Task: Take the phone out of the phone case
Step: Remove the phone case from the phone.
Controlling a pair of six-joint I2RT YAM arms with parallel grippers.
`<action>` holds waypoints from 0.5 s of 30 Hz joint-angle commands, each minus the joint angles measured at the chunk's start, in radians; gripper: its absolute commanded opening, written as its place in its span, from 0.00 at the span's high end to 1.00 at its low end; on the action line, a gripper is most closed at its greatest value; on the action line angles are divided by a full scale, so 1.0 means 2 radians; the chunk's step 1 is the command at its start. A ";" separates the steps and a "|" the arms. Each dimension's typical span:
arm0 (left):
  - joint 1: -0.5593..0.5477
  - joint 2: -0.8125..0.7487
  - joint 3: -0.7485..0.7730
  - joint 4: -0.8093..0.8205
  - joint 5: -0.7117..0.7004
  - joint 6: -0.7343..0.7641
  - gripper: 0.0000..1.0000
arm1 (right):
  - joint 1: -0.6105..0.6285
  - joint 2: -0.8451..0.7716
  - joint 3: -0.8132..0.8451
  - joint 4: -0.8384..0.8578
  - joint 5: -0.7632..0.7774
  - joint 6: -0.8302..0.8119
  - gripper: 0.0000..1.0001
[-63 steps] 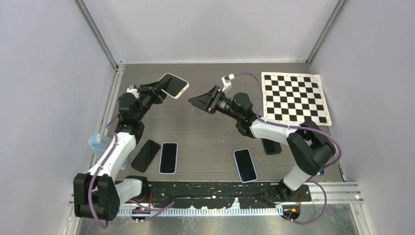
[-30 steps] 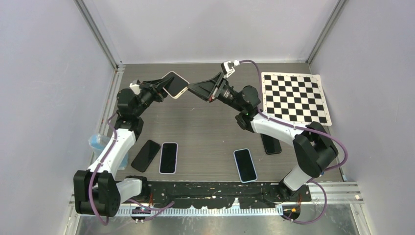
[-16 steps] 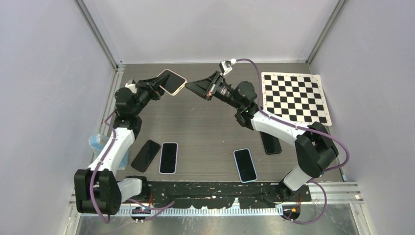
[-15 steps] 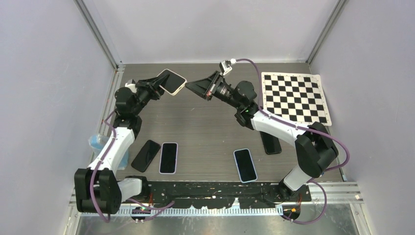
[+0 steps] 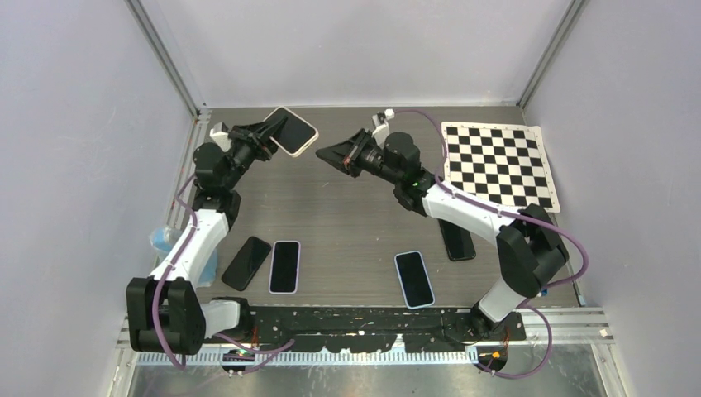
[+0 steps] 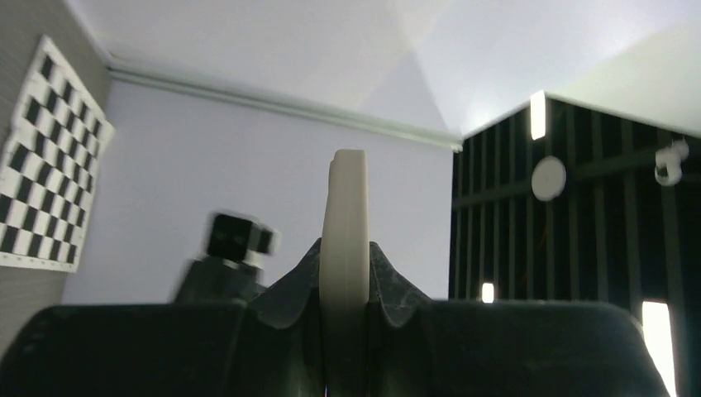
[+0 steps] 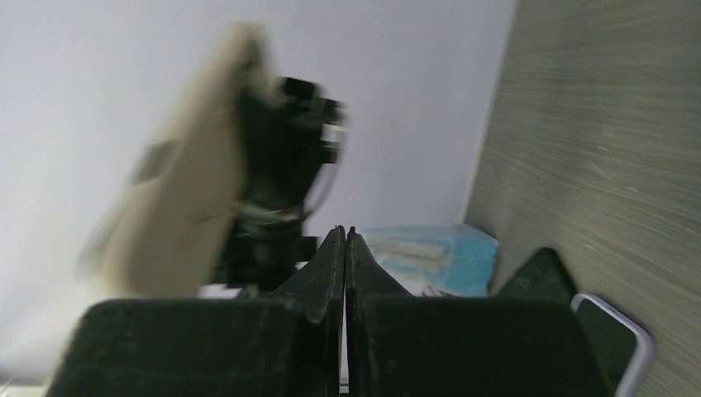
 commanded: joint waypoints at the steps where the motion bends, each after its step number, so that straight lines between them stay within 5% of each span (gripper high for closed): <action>1: -0.014 -0.019 0.058 0.153 0.057 -0.020 1.00 | -0.002 0.019 -0.007 -0.131 0.044 -0.034 0.97; 7: -0.013 -0.020 0.054 0.133 0.055 0.012 1.00 | -0.005 0.006 -0.038 -0.049 0.024 -0.019 0.92; 15: -0.014 -0.029 0.064 0.048 0.063 0.068 1.00 | 0.000 -0.044 -0.066 0.151 -0.083 -0.093 0.41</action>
